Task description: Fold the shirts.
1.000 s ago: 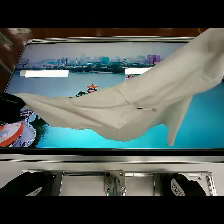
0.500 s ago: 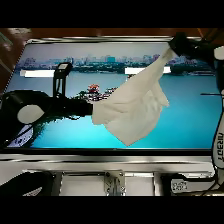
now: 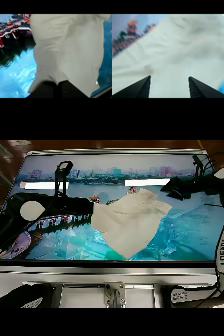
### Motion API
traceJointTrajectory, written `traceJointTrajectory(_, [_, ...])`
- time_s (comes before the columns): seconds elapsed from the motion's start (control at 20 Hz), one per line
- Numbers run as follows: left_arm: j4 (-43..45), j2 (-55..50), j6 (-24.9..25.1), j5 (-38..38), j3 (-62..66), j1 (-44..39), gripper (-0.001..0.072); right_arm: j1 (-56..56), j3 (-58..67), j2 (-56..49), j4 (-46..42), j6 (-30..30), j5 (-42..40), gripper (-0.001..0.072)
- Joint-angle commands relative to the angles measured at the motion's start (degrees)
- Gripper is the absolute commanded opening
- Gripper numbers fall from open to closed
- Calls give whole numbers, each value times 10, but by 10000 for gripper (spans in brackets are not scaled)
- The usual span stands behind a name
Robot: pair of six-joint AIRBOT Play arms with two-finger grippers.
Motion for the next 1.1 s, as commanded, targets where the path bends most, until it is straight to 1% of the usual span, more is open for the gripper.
traceJointTrajectory(0.0, [-5, 7, 25, -37, 18, 39, 35, -37, -154, 92, -66, 11, 132, 595])
traceJointTrajectory(0.05, [-5, 6, 33, -49, 18, 40, 35, -38, -231, 130, -56, 7, 112, 620])
traceJointTrajectory(0.1, [-5, 6, 46, -61, 18, 38, 35, -34, -308, 165, -55, 10, 81, 668])
traceJointTrajectory(0.2, [-6, 6, 50, -70, 17, 33, 35, -7, -447, 215, -35, 43, 17, 671])
traceJointTrajectory(0.3, [-12, 6, 48, -69, 17, 25, 35, 51, -528, 226, -3, 53, -19, 671])
traceJointTrajectory(0.35, [-11, 6, 49, -69, 17, 20, 35, 84, -548, 226, -2, 61, -33, 671])
traceJointTrajectory(0.4, [-11, 6, 49, -69, 17, 16, 35, 115, -560, 226, -6, 77, -53, 670])
traceJointTrajectory(0.6, [-12, 7, 48, -70, 17, 13, 36, 223, -566, 223, 0, 178, -172, 669])
traceJointTrajectory(0.65, [-12, 6, 48, -69, 17, 13, 35, 245, -566, 217, -3, 198, -190, 669])
traceJointTrajectory(0.8, [-12, 7, 49, -69, 17, 13, 36, 292, -566, 183, 13, 219, -219, 669])
traceJointTrajectory(0.95, [-12, 7, 49, -69, 17, 13, 35, 323, -566, 167, 54, 233, -288, 661])
traceJointTrajectory(1.0, [-12, 7, 49, -69, 17, 13, 36, 329, -566, 167, 60, 245, -313, 641])
traceJointTrajectory(1.05, [-12, 7, 49, -69, 17, 13, 35, 331, -566, 167, 60, 262, -334, 641])
